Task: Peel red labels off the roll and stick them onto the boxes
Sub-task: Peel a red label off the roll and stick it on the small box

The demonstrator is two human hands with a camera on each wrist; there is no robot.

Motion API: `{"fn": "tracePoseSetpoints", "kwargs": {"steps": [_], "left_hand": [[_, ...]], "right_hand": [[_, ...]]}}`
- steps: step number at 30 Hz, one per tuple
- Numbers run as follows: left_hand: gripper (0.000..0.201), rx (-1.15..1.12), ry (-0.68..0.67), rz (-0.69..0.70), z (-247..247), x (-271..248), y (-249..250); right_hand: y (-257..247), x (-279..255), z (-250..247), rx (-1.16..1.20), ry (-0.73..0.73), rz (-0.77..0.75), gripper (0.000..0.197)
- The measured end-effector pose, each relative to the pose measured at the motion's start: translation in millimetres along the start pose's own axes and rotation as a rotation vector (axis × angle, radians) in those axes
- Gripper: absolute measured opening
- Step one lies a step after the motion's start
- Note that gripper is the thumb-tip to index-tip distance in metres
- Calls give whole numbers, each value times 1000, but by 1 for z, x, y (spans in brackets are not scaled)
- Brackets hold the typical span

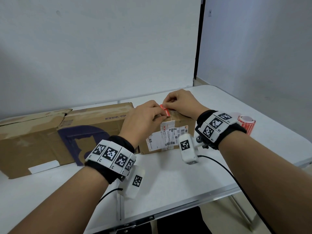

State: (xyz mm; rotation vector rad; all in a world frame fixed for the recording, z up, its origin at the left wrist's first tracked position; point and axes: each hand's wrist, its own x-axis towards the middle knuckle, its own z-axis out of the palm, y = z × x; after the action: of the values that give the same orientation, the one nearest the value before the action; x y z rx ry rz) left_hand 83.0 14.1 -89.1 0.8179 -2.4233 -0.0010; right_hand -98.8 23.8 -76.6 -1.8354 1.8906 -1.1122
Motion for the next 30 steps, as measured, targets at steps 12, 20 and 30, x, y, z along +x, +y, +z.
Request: {"fn": "tracePoseSetpoints", "kwargs": {"steps": [12,20,30], "left_hand": [[17,30,-7,46,0,-2,2],[12,41,-59,42,-4,1,4],[14,-26,-223,53,-6,6,3]], "right_hand": [[2,0,3,-102,20,16,21],[0,4,3,-123,19,66,22],[1,1,4,-124,32,59,19]]}}
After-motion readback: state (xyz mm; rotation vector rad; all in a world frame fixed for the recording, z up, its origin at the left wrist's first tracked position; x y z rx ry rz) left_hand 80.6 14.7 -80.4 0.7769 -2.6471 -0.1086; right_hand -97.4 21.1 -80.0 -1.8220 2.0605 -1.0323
